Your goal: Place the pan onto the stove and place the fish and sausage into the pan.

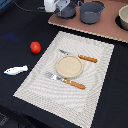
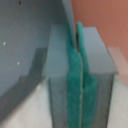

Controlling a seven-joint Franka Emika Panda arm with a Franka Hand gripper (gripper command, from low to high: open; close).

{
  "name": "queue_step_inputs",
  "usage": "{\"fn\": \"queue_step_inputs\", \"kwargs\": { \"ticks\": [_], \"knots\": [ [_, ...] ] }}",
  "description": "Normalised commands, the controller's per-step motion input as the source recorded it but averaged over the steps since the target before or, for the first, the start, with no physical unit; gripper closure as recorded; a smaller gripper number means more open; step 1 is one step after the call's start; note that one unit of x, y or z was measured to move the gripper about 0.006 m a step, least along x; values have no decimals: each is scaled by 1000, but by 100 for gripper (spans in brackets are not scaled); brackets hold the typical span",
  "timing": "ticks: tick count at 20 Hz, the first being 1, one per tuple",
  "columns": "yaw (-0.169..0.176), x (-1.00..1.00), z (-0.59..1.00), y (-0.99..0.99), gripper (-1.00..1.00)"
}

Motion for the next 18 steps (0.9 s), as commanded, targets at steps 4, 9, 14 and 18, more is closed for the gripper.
{"fn": "queue_step_inputs", "kwargs": {
  "ticks": [4,9,14,18],
  "knots": [
    [-7,235,-73,131,-100],
    [18,-85,29,190,-100],
    [15,35,464,189,-100],
    [0,0,808,-56,-100]
  ]
}}
